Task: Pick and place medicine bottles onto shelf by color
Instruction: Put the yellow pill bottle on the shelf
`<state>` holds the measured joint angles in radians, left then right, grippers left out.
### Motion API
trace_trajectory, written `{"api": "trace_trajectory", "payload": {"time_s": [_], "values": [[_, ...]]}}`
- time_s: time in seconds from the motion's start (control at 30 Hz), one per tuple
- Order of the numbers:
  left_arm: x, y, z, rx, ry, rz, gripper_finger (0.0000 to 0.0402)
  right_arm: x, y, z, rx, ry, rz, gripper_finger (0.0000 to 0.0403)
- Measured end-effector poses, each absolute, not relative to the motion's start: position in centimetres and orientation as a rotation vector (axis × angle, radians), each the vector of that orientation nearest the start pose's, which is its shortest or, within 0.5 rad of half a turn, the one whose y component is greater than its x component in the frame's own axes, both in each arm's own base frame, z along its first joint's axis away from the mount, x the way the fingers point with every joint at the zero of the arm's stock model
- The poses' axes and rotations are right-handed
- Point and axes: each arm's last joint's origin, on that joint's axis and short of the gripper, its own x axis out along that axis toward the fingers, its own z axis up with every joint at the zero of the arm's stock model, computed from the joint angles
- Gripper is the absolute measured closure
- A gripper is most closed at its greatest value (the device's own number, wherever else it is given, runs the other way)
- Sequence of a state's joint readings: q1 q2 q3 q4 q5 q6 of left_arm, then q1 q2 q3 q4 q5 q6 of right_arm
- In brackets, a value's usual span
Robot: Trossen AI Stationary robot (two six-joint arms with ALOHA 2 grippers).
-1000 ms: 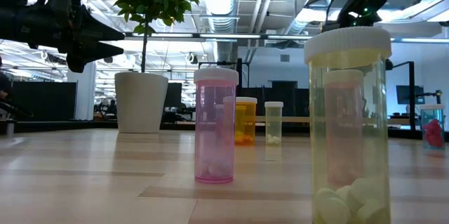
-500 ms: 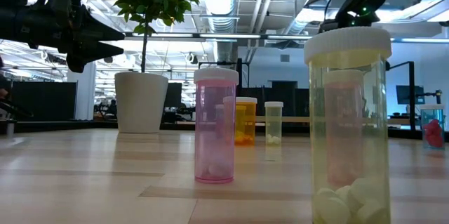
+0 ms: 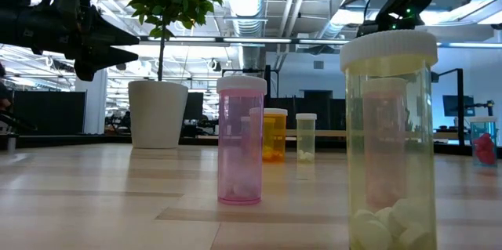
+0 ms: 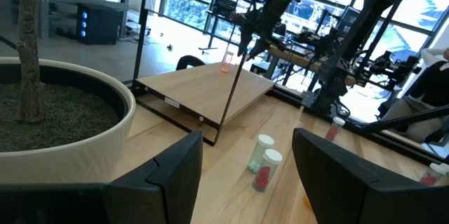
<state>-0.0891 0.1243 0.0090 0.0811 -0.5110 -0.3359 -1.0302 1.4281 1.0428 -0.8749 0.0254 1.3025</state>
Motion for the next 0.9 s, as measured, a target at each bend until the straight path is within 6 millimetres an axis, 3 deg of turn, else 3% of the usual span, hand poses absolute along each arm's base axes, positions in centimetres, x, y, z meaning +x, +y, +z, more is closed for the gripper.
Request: {"api": "trace_trajectory", "payload": {"time_s": [0.23,0.5,0.67,0.9], "values": [[10.2,0.5,16.4,-0.321,-0.038,0.423,0.0194,13.4,-22.4,23.6,1.424,0.649,-1.470,0.0239],[10.2,0.5,16.5,-0.321,-0.038,0.423,0.0194,13.4,-22.1,23.5,1.315,0.804,-1.302,0.0239],[10.2,0.5,16.5,-0.321,-0.038,0.423,0.0194,13.3,-21.7,23.4,1.378,0.810,-1.336,0.0239],[10.2,0.5,16.4,-0.321,-0.038,0.423,0.0194,13.0,-21.1,23.3,1.704,0.650,-1.564,0.0239]]}}
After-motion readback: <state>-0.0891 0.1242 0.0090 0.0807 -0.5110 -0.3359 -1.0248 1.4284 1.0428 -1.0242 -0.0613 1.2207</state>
